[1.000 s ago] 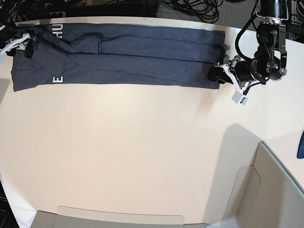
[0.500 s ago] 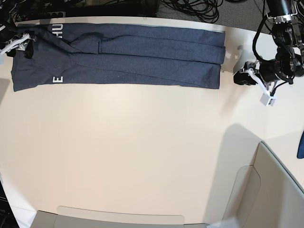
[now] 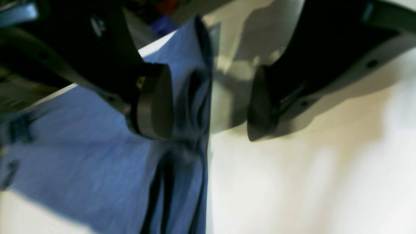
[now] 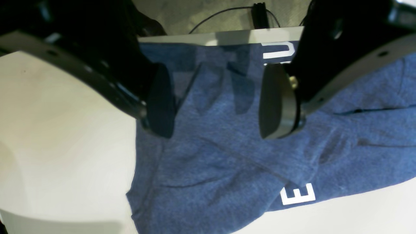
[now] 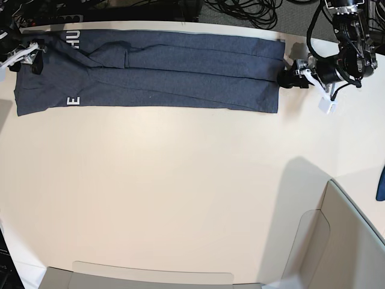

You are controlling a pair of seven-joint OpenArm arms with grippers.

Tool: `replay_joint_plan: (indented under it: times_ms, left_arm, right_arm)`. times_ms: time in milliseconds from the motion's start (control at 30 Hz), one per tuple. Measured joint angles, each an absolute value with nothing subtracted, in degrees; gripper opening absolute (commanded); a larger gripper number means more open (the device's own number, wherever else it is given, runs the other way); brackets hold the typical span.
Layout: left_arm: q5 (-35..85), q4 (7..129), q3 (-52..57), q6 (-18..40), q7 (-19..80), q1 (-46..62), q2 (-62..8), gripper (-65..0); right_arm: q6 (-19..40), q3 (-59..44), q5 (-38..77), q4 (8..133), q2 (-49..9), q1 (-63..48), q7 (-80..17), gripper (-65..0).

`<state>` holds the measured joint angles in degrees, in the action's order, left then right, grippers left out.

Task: Layout the t-shirt on the table in an organized manner, then fold the t-shirt properly

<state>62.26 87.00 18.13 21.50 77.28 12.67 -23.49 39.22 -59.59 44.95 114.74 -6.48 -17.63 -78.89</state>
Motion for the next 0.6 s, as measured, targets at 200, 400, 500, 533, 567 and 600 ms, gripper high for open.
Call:
replay_joint_plan:
  times_ms: [200,400,500,533,567,600]
  left_arm:
    - [66.3,82.7,18.2,26.3,75.7,12.7,-23.5,-29.4]
    - [66.7,82.6,18.1,26.4,75.5,12.8,-23.5,-29.4]
    - [66.7,82.6,18.1,26.5,75.4,12.8,-22.7,-29.4]
    - [66.7,82.6,18.1,26.5,75.4,12.8,-22.5,-29.4]
    - [66.7,82.7,18.1,26.5,75.5,12.8,-22.4,-29.4]
    - [66.8,82.7,18.1,26.5,75.9,12.8,-22.2,-29.4]
  right_arm:
    - [39.2,-63.4,44.9,114.7,-5.6,-17.7,-78.9,-24.5]
    - [39.2,-63.5,44.9,114.7,-5.5,-17.6,-78.9,-24.5]
    - [39.2,-63.5,44.9,114.7,-5.5,-17.6,-78.9,-24.5]
    - [39.2,-63.5,44.9,114.7,-5.5,-17.5,-78.9,-24.5]
    - [39.2,-63.5,44.9,114.7,-5.5,-17.3,-78.9,-24.5]
    - [39.2,-63.5,44.9,114.7,-5.5,-17.2,-78.9,-24.5]
